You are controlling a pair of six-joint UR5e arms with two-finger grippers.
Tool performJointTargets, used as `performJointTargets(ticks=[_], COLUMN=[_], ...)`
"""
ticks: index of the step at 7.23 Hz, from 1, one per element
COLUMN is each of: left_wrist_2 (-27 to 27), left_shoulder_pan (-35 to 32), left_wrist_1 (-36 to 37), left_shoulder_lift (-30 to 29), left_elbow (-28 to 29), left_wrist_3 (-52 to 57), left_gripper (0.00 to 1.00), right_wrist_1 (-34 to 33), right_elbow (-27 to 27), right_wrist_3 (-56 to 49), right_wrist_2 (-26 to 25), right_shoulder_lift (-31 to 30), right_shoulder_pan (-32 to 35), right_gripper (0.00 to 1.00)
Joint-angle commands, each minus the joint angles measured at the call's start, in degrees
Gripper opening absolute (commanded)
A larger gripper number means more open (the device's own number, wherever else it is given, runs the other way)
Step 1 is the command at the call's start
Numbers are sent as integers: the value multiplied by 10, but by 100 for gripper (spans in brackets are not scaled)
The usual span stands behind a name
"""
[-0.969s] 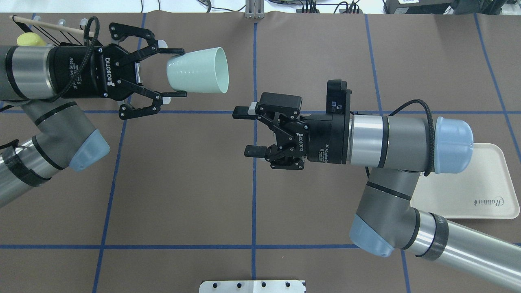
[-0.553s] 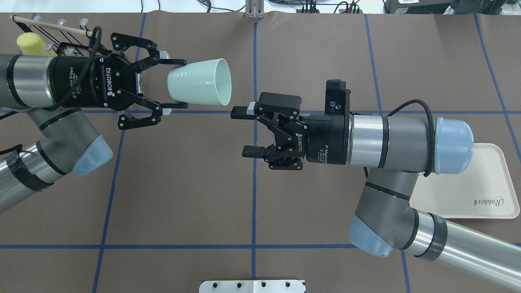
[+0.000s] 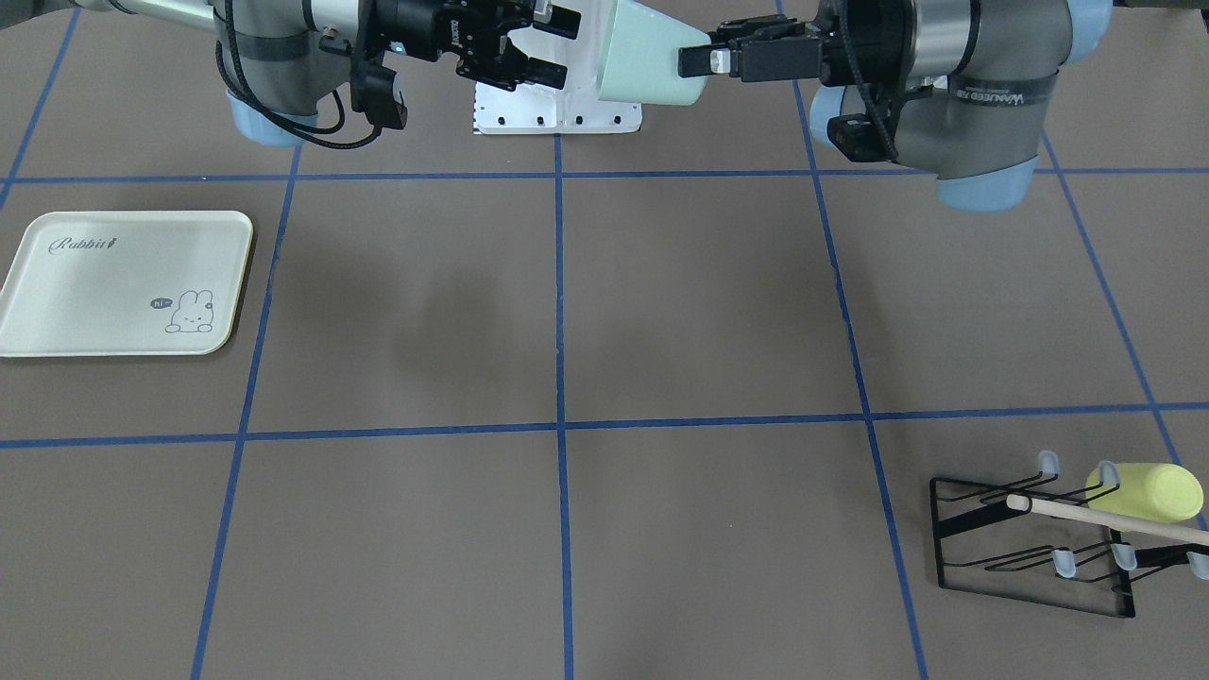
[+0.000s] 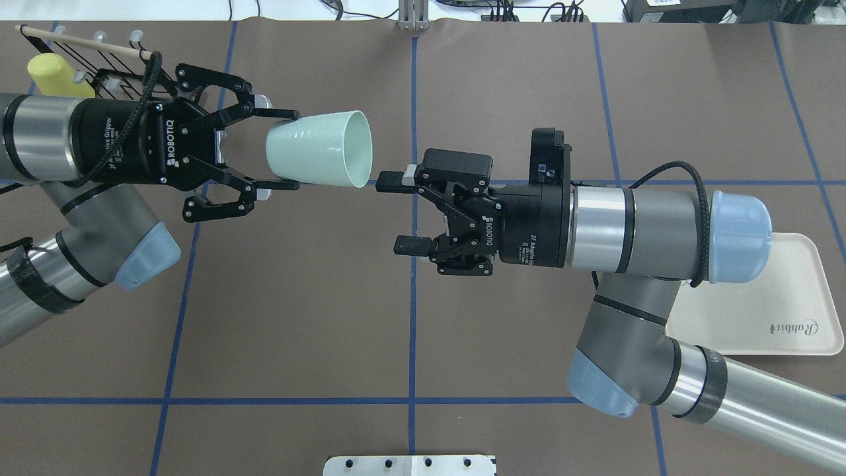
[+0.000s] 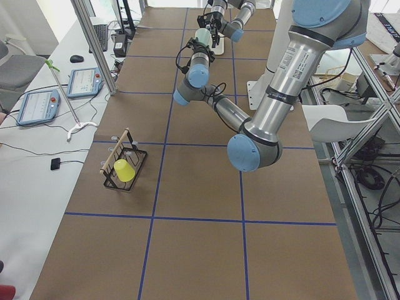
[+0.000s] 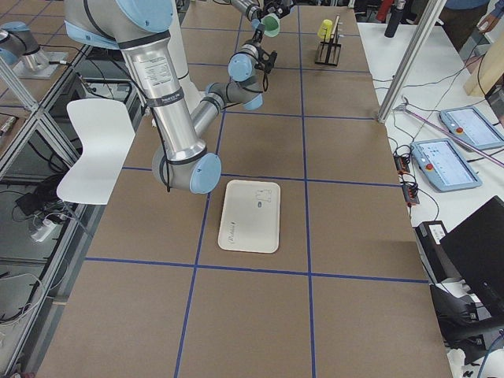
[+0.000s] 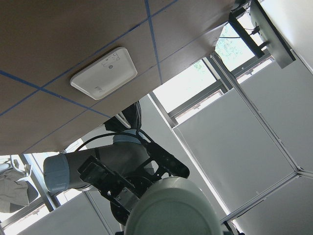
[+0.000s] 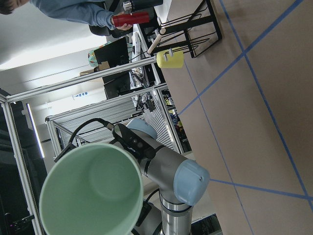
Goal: Left arm grabs green cup and hands to right arm on tray
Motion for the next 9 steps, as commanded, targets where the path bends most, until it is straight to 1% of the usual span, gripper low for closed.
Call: performJointTargets(ticks=[1, 5, 6, 9], left_wrist_2=[0, 4, 5, 8], left_shoulder_pan=[1, 6, 13, 25], left_wrist_1=[0, 5, 5, 9], left_shoulder_lift=[3, -4, -4, -15], left_elbow=[-11, -11, -11, -11], left_wrist_3=[-11, -10, -10, -10], left_gripper=[0, 0, 0, 0], right_wrist_1=[0, 0, 0, 1], right_elbow=[0, -1, 0, -1], right_wrist_3=[0, 0, 0, 0], right_wrist_2=[-9, -22, -31, -31], right_shoulder_lift=[0, 2, 2, 3], right_shoulder_pan=[0, -2, -2, -4], right_gripper=[100, 100, 100, 98])
